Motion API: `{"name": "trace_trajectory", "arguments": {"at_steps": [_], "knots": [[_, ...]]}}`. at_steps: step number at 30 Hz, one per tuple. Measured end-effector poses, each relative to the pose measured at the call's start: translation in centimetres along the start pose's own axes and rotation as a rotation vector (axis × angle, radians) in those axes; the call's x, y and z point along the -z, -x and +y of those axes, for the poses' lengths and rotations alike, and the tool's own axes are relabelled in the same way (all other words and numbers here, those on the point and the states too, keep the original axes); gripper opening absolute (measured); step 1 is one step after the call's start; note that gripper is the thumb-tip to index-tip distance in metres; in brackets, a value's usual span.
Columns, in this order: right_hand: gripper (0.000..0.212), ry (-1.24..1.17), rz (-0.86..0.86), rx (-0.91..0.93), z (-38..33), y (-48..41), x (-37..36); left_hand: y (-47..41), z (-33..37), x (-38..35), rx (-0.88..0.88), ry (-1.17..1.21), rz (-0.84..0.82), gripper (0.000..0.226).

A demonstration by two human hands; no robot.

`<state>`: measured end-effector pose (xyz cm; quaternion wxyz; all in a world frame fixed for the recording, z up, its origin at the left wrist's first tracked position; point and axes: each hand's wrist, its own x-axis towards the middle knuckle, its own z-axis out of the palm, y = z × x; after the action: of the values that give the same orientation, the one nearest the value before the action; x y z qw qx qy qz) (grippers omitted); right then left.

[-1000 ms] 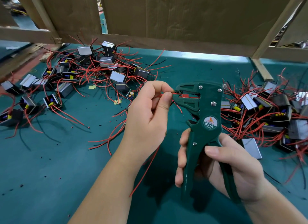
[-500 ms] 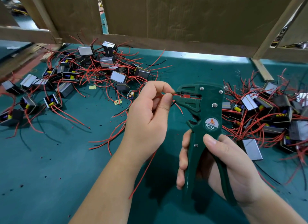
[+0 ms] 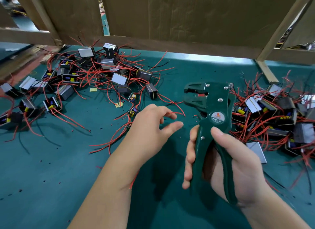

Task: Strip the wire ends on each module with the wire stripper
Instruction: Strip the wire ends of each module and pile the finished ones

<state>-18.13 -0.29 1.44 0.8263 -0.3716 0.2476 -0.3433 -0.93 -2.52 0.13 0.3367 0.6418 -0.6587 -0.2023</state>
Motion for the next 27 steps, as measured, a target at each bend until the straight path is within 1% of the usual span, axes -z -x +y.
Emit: {"name": "trace_trajectory", "arguments": {"at_steps": [1, 3, 4, 6, 8, 9, 12, 15, 18, 21, 25, 27], "knots": [[0.05, -0.013, -0.006, 0.01, 0.0, -0.1, 0.1, 0.0, -0.2, 0.1, 0.018, -0.014, -0.012, 0.01], [0.055, -0.059, 0.031, 0.044, -0.1, -0.2, 0.3, -0.1, -0.4, 0.1, 0.039, -0.002, 0.004, 0.021], [0.057, -0.074, 0.076, 0.059, -0.2, -0.4, 0.3, -0.2, -0.4, 0.1, 0.039, 0.011, 0.031, 0.023], [0.054, -0.081, 0.175, 0.076, -0.3, -0.5, 0.4, -0.3, -0.5, 0.2, 0.061, 0.073, 0.098, 0.022], [0.052, -0.099, 0.225, 0.055, -0.5, -0.5, 0.7, -0.4, -0.5, 0.4, 0.134, 0.256, 0.141, 0.019], [0.055, -0.108, 0.221, 0.034, -0.5, -0.5, 0.8, -0.4, -0.4, 0.7, 0.169, 0.374, 0.15, 0.017], [0.064, -0.111, 0.172, -0.037, -0.5, -0.5, 0.8, -0.3, 0.0, 1.2, 0.196, 0.632, 0.163, 0.014], [0.061, -0.113, 0.078, -0.079, -0.3, -0.4, 0.7, -0.2, 0.4, 1.5, 0.163, 0.769, 0.169, 0.014], [0.056, -0.132, -0.028, -0.09, -0.2, -0.2, 0.6, -0.1, 0.7, 1.7, 0.12, 0.794, 0.165, 0.015], [0.054, -0.091, -0.097, -0.076, -0.3, 0.0, 0.5, 0.0, 1.0, 1.8, 0.064, 0.795, 0.159, 0.019], [0.051, -0.063, -0.145, -0.06, -0.3, 0.0, 0.3, 0.1, 1.3, 1.8, 0.006, 0.849, 0.195, 0.018], [0.052, -0.049, -0.15, -0.053, -0.1, -0.1, 0.3, 0.1, 1.3, 1.7, -0.027, 0.794, 0.243, 0.02]]}}
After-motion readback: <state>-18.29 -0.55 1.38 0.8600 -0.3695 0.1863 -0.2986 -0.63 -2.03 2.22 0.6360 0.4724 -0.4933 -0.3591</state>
